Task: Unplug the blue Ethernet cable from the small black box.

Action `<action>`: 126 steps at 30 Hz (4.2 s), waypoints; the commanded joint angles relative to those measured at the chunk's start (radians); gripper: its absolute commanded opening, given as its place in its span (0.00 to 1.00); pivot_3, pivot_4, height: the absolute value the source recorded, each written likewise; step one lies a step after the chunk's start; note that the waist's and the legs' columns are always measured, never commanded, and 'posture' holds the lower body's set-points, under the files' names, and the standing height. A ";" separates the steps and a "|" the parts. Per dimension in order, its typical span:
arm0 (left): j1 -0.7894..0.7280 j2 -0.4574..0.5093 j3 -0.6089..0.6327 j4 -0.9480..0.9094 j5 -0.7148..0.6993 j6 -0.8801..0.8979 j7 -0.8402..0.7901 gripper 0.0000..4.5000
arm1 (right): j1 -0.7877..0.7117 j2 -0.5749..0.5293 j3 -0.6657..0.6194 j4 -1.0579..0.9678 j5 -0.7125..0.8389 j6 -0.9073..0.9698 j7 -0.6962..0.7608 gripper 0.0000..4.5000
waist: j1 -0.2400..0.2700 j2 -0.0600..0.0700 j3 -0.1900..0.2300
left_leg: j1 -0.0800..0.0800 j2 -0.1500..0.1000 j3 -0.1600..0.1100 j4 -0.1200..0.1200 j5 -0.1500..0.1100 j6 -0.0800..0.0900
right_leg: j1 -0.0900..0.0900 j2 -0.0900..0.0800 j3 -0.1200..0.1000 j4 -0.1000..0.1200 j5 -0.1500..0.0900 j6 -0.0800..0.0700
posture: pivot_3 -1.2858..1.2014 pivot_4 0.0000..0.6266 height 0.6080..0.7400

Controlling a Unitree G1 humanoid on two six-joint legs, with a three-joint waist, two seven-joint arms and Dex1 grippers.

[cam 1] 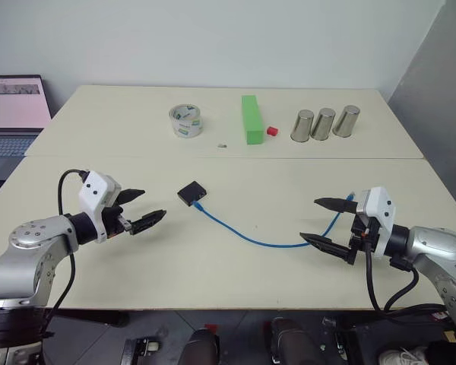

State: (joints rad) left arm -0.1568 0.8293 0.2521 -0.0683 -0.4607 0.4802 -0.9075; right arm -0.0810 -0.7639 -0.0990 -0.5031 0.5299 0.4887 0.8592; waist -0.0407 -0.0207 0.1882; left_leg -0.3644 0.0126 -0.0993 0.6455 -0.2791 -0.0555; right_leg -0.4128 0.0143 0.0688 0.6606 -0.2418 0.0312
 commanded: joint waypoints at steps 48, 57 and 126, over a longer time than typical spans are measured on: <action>-0.061 0.023 -0.087 0.061 0.116 -0.196 -0.141 1.00 | -0.337 0.345 0.485 0.413 -0.440 0.070 -0.112 0.04 | -0.007 -0.001 0.000 | -0.001 0.000 0.000 0.000 0.000 0.000 | -0.003 0.000 0.000 0.003 0.000 -0.001 | 0.52 0.24 1.00; -0.100 -0.033 -0.149 0.063 0.120 -0.190 -0.136 1.00 | -0.165 -0.026 0.322 0.290 -0.400 -0.023 0.082 0.01 | 0.016 0.000 0.000 | -0.001 -0.002 0.000 0.001 0.000 0.000 | 0.000 -0.002 -0.001 0.000 0.000 -0.001 | 0.52 0.24 1.00; -0.301 -0.286 -0.119 0.121 -0.318 0.397 -0.115 0.92 | -0.593 0.241 0.567 0.596 -0.911 -0.943 -0.153 0.03 | -0.016 -0.001 0.000 | 0.000 -0.001 -0.001 0.001 0.000 -0.001 | -0.002 0.000 0.000 0.003 0.003 -0.005 | 0.52 0.24 1.00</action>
State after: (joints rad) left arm -0.4444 0.5419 0.1142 0.0592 -0.7530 0.8688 -1.0134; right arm -0.6513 -0.5301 0.4915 0.1067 -0.3923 -0.4449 0.7041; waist -0.0563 -0.0215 0.1880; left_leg -0.3647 0.0119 -0.0999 0.6464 -0.2787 -0.0561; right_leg -0.4144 0.0139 0.0690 0.6641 -0.2387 0.0263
